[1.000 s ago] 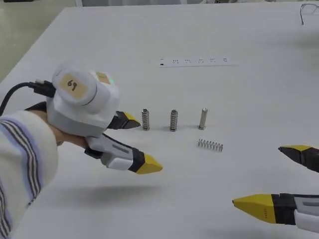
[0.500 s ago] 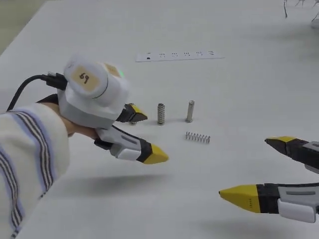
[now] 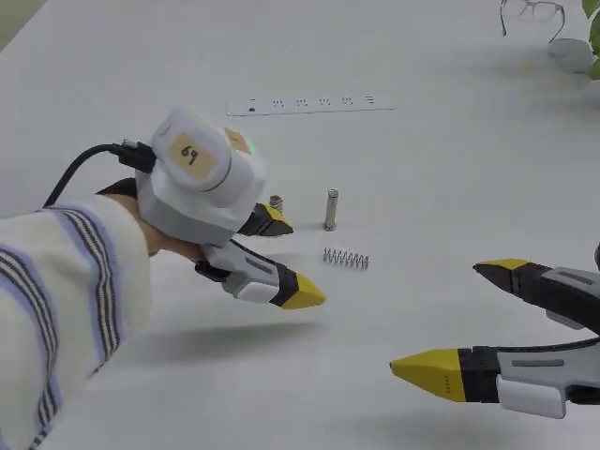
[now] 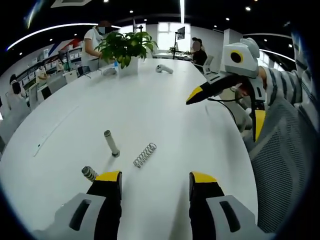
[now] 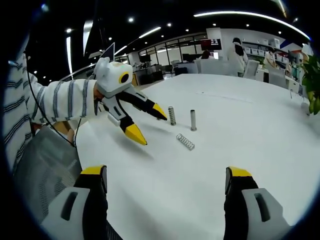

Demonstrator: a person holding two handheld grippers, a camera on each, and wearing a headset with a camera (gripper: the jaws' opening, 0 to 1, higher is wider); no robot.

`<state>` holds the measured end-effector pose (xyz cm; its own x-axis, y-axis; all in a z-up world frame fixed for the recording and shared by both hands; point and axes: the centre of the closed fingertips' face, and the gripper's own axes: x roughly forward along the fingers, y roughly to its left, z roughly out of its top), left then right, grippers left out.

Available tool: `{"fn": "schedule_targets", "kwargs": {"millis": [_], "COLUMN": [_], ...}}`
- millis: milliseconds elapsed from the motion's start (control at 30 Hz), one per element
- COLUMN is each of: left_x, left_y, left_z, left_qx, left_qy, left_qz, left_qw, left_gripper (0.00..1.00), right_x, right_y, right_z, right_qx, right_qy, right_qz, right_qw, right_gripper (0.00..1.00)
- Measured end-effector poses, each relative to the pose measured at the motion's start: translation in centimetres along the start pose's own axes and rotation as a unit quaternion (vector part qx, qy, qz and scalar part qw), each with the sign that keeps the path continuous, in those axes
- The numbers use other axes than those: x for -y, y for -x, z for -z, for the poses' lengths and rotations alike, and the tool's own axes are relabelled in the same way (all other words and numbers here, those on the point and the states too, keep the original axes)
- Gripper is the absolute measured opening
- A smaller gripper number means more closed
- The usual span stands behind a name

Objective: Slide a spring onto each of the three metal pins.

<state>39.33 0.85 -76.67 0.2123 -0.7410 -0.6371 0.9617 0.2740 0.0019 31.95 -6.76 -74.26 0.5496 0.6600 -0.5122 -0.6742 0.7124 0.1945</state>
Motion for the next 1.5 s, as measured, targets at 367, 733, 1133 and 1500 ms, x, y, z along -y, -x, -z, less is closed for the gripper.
{"fn": "schedule_targets", "kwargs": {"millis": [367, 733, 1133, 1500], "left_x": [0.1, 0.0, -0.8, -0.9], "left_y": [-2.7, -4.3, -5.1, -5.1], "left_z": [-1.2, -1.0, 0.0, 0.9], "left_qx": [-0.005, -0.012, -0.021, -0.038], "left_qy": [-0.015, -0.006, 0.011, -0.023], "left_qz": [0.019, 0.035, 0.037, 0.015], "left_qw": [0.9997, 0.9993, 0.9990, 0.9989], "left_gripper": [0.49, 0.32, 0.23, 0.09], "right_x": [0.2, 0.4, 0.3, 0.4], "right_y": [0.1, 0.3, 0.3, 0.5], "right_z": [0.3, 0.2, 0.2, 0.2], "right_qx": [-0.006, -0.003, -0.003, -0.002], "right_qy": [0.000, -0.001, -0.003, -0.001], "right_qz": [-0.002, -0.001, -0.003, -0.002], "right_qw": [1.0000, 1.0000, 1.0000, 1.0000], "right_gripper": [0.95, 0.92, 0.91, 0.89]}}
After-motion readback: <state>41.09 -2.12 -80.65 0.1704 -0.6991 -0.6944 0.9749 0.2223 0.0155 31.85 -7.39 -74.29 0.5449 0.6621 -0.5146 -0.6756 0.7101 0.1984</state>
